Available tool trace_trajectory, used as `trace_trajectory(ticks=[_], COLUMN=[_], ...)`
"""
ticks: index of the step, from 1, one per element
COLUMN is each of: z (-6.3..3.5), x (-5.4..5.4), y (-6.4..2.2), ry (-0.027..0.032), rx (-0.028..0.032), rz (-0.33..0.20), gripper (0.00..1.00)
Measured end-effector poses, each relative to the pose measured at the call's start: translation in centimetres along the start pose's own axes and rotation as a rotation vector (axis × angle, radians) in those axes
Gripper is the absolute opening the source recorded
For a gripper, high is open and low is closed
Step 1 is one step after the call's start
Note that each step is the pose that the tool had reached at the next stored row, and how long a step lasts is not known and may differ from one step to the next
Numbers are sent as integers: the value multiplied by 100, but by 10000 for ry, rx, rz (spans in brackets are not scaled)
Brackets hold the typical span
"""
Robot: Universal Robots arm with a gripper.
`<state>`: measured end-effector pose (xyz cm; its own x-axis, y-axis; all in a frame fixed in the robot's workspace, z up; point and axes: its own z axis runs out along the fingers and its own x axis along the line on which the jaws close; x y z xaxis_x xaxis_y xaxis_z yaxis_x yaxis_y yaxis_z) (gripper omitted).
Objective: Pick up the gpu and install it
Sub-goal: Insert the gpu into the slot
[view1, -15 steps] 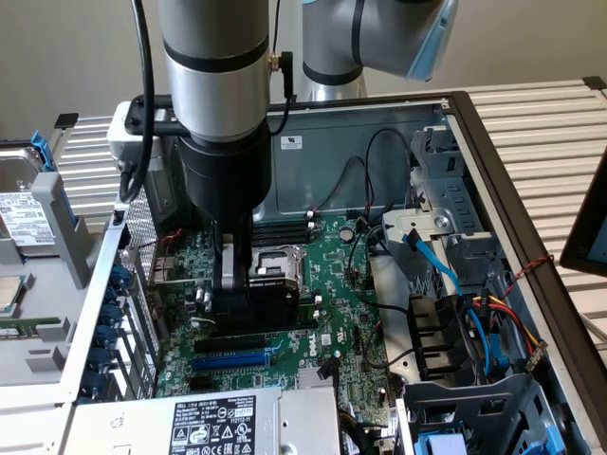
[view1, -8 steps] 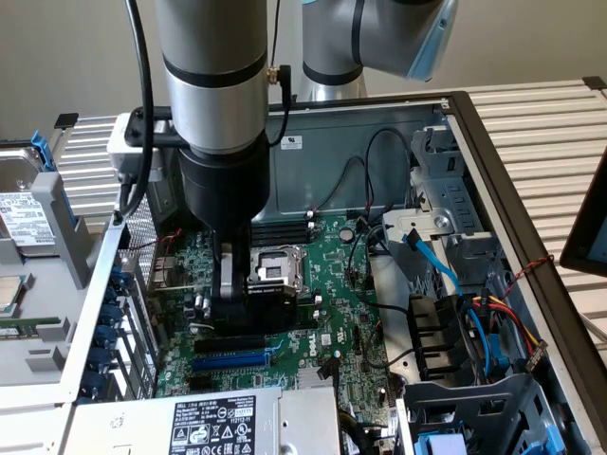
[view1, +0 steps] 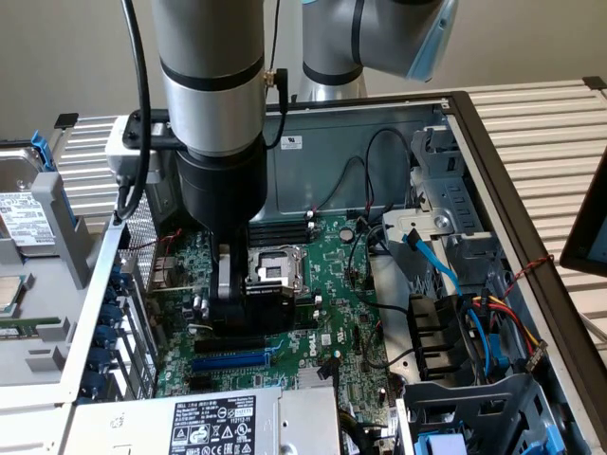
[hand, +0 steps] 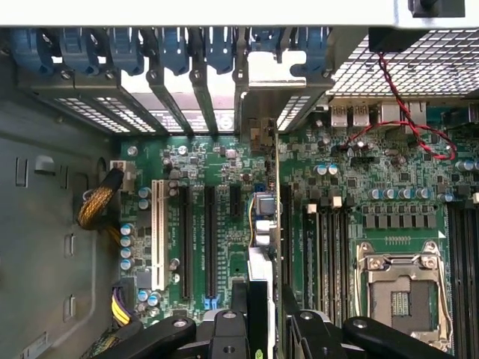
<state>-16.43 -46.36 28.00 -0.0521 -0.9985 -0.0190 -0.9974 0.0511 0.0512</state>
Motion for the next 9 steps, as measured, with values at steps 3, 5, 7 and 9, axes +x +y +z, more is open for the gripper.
trace_trajectory(ticks=[3, 5, 7, 9], z=[2, 4, 6, 13], x=[-15, -31, -35, -42], y=[2, 5, 6, 10], ry=[43, 130, 179, 192], rx=[3, 12, 23, 35], rz=[-20, -24, -30, -32], gripper=[27, 27, 27, 27])
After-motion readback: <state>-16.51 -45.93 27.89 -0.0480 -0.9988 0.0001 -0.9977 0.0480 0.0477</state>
